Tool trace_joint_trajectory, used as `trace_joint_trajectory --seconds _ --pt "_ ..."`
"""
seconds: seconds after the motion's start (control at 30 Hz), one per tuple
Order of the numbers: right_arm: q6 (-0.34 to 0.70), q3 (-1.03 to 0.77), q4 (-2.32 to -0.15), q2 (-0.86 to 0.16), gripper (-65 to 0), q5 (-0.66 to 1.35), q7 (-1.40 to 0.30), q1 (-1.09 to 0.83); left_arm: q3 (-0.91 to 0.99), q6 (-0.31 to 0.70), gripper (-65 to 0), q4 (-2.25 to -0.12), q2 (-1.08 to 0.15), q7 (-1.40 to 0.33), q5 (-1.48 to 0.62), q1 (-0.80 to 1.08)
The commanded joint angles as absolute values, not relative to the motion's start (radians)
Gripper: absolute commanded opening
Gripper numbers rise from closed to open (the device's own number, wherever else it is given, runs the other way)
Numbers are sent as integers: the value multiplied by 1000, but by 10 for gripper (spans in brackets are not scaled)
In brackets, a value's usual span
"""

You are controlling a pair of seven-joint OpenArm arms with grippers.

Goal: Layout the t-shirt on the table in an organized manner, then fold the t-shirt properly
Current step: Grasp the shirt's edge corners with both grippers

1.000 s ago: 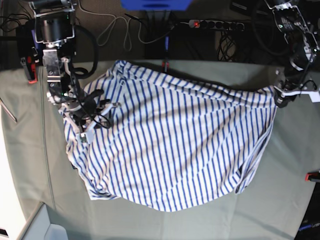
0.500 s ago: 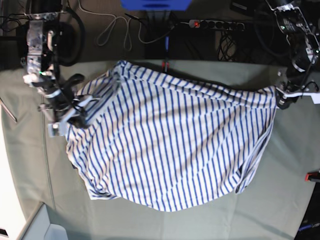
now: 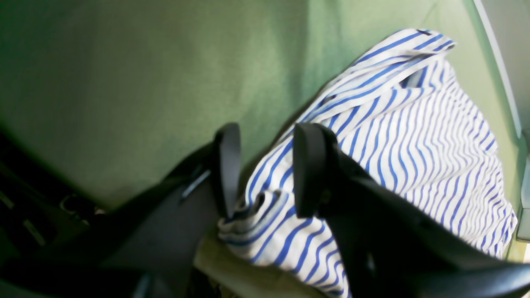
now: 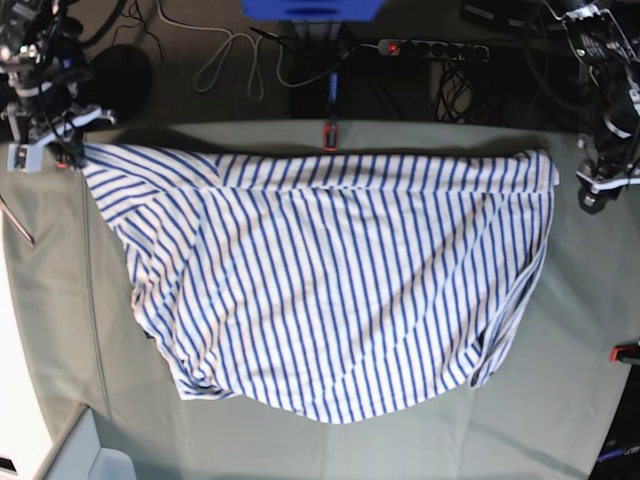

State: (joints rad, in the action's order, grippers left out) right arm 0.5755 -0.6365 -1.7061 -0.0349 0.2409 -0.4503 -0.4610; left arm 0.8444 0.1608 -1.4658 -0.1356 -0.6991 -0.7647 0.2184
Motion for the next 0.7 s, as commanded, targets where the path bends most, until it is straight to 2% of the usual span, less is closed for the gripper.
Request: trace_joint_trajectory --seconds 0.0,0.03,0.13,0.2,0.33,0.53,0.67 --pt "661 -651 -1722 -31 -650 255 -427 -463 849 170 -437 -1483 -153 -684 -777 217" --pt "696 -659 -1721 -25 -650 254 -429 -467 849 170 -437 -1484 -154 -685 -777 219" --pt "698 -653 -1721 -24 -650 254 -429 -493 860 170 -430 -1517 -156 -716 -777 231" --pt "698 -653 -1721 -28 -650 254 -435 -498 889 170 -388 -1566 -168 -792 -777 234" --pt "698 -661 -1721 -30 -569 254 -435 -495 917 170 -294 -1623 -179 -908 -777 205" --pt "698 -662 -1744 -67 -438 254 -437 -503 912 170 -234 -1577 -194 -937 -769 68" --pt "698 -661 -1744 -94 -367 254 -437 -455 829 162 -186 -1465 -194 -924 -766 -54"
